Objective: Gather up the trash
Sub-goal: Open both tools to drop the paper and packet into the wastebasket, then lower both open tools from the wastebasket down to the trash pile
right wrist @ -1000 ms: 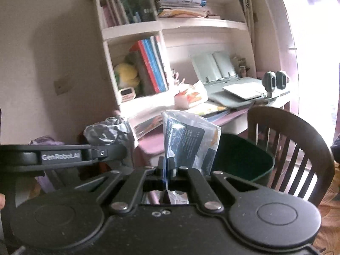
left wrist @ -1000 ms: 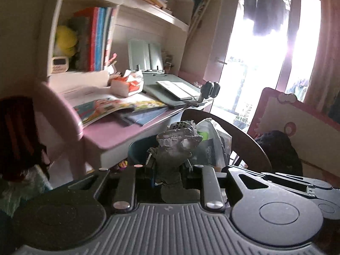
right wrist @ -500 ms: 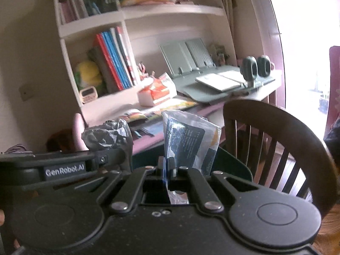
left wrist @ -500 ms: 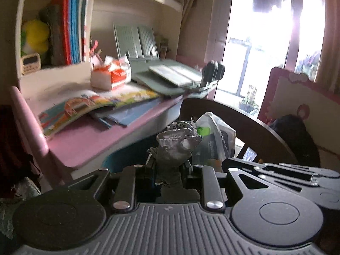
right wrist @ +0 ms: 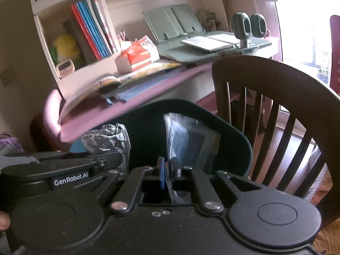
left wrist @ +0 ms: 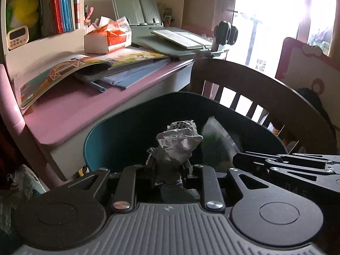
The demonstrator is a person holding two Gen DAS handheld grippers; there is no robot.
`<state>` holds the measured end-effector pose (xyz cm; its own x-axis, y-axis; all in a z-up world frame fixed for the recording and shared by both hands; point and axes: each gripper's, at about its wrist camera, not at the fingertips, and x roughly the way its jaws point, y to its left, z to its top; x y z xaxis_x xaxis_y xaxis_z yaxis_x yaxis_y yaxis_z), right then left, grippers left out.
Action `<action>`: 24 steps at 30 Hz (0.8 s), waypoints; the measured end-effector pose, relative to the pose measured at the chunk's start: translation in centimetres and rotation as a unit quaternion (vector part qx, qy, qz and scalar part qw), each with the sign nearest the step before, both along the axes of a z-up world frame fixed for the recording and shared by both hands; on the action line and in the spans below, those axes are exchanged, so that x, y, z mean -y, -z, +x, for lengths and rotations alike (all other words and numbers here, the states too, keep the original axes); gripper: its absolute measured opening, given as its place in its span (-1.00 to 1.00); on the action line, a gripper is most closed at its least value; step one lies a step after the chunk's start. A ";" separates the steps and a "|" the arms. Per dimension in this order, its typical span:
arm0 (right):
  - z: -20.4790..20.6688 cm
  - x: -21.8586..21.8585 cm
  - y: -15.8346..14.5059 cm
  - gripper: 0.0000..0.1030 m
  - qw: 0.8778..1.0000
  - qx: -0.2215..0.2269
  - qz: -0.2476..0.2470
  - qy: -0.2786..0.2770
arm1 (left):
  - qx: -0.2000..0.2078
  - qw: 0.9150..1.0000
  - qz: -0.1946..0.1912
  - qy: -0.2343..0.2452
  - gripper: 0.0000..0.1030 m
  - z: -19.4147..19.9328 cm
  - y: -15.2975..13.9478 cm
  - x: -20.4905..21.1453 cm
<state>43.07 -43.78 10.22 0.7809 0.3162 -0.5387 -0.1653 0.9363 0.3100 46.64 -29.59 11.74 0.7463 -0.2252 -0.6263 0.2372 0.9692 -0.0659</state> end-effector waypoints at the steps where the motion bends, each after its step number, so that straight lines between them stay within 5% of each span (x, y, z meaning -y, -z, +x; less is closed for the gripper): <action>1: 0.1 -0.1 0.1 -0.70 1.000 -0.003 0.000 -0.002 | -0.001 1.000 0.000 0.001 -0.57 0.0 0.0 0.0; 5: -0.1 -0.3 0.3 -0.46 1.000 -0.009 -0.003 -0.004 | -0.009 1.000 -0.002 -0.002 -0.41 -0.1 0.3 -0.2; 9: -0.8 -0.6 0.0 -0.41 1.000 -0.008 -0.012 -0.005 | -0.001 1.000 -0.007 -0.003 -0.02 -0.8 -0.1 -0.3; 13: -1.9 -0.6 -1.0 -0.36 1.000 -0.003 -0.010 -0.003 | 0.001 1.000 -0.019 -0.005 0.12 -1.8 -1.0 -0.7; 24: -7.0 -0.8 -5.1 -0.20 0.999 0.026 -0.023 -0.005 | 0.029 0.999 -0.035 -0.003 0.16 -7.3 -5.4 -2.8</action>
<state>36.08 -42.94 15.31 0.8050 0.3003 -0.5116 -0.1902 0.9475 0.2569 39.33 -26.80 17.18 0.7820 -0.2626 -0.5652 0.2371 0.9641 -0.1198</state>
